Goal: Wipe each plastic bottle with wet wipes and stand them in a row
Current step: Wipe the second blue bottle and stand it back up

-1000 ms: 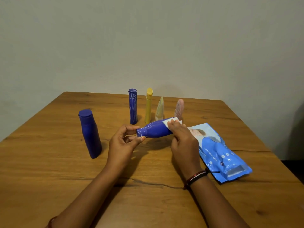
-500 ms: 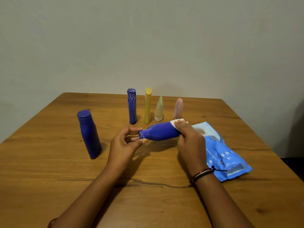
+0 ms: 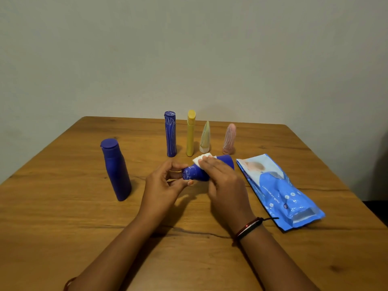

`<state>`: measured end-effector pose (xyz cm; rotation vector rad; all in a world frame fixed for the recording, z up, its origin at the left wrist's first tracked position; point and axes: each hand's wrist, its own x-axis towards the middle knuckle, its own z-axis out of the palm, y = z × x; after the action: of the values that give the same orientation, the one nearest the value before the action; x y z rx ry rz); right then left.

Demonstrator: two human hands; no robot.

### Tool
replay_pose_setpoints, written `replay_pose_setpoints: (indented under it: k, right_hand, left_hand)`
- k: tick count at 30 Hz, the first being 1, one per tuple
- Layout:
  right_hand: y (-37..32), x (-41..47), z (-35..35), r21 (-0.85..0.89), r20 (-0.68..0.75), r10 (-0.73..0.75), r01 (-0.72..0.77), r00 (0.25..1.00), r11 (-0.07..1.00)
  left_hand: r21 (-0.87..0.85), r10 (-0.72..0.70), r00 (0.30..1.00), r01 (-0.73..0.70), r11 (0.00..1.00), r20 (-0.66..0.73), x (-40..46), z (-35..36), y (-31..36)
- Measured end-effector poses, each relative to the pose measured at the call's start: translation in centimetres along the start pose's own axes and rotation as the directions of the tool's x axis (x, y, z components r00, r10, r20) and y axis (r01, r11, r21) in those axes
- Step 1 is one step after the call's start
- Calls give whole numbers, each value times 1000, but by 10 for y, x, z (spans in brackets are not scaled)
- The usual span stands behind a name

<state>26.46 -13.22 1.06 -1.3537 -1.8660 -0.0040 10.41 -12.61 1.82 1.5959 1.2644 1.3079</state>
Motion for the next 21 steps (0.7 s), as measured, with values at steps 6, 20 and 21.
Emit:
replay_pose_setpoints:
  k: [6,20,21]
  right_hand:
    - [40,8,-12,-57,-38,267,-269,963,961]
    - [-2,1,-5,25,50,50,-52,997,998]
    - [6,4,-7,17,49,120,-121,992,992]
  left_hand:
    - [85,37,998,-42,995,51,0,-3,3]
    - [97,102,991,-110,989,84,-2,-2,4]
    - [106,99,991,-108,988,88,-1,-2,3]
